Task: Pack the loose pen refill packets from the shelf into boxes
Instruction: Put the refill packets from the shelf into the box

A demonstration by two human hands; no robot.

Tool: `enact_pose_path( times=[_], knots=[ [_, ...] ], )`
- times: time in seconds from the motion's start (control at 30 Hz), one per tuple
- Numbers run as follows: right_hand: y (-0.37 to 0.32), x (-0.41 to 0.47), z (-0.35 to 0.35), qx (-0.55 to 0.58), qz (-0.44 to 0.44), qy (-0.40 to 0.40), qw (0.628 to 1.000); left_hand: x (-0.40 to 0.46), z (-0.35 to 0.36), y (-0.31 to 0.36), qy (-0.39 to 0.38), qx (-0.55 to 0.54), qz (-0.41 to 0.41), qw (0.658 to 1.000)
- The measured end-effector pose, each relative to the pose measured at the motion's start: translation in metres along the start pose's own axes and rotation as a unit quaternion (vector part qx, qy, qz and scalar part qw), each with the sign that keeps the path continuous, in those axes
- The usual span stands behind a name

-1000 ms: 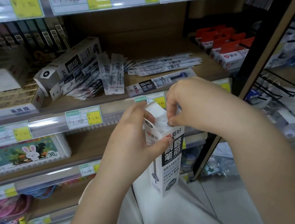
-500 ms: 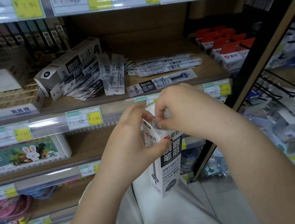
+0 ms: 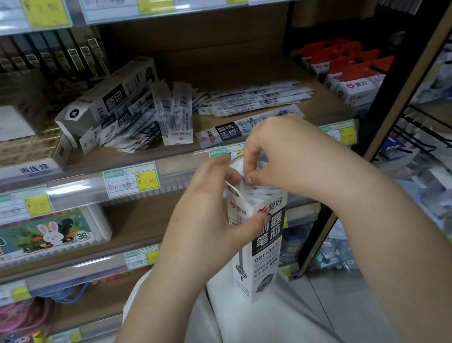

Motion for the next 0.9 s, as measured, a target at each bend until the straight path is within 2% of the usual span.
enact_pose_path(
  times=[0.07, 0.17, 0.27, 0.47, 0.6, 0.73, 0.83, 0.9],
  knots=[
    [0.000, 0.008, 0.002, -0.017, 0.024, -0.004, 1.000, -0.001, -0.001, -0.001, 0.003, 0.001, -0.002, 1.000],
    [0.005, 0.007, 0.001, -0.027, 0.004, 0.107, 0.994, -0.001, -0.001, 0.000, 0.011, -0.006, -0.003, 1.000],
    [0.003, -0.004, -0.003, -0.039, -0.010, 0.149, 0.988, 0.000, 0.001, 0.003, 0.017, -0.008, -0.003, 1.000],
    [-0.010, 0.005, 0.002, 0.038, -0.045, 0.136, 0.989, -0.001, -0.002, -0.002, 0.025, -0.016, -0.015, 0.999],
    [-0.003, -0.002, 0.008, 0.016, -0.011, 0.097, 0.995, -0.002, -0.001, -0.001, 0.021, -0.010, -0.016, 1.000],
    [-0.003, 0.007, 0.009, 0.030, 0.007, 0.103, 0.994, -0.002, -0.002, -0.004, 0.034, -0.011, -0.026, 0.999],
    [0.007, 0.017, 0.013, 0.059, 0.070, 0.028, 0.995, -0.003, -0.004, -0.005, 0.033, -0.015, -0.029, 0.999],
    [0.013, 0.014, 0.011, 0.066, 0.081, 0.020, 0.994, -0.004, -0.004, -0.004, 0.028, -0.013, -0.025, 0.999]
  ],
)
Point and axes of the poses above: each hand's wrist, its own x-axis towards the middle knuckle, its own z-axis out of the palm, y = z × x, the point moved 7 cm from there along x, towards the middle knuckle, and after that the axes turned 6 degrees about x, right-handed, at the moved point
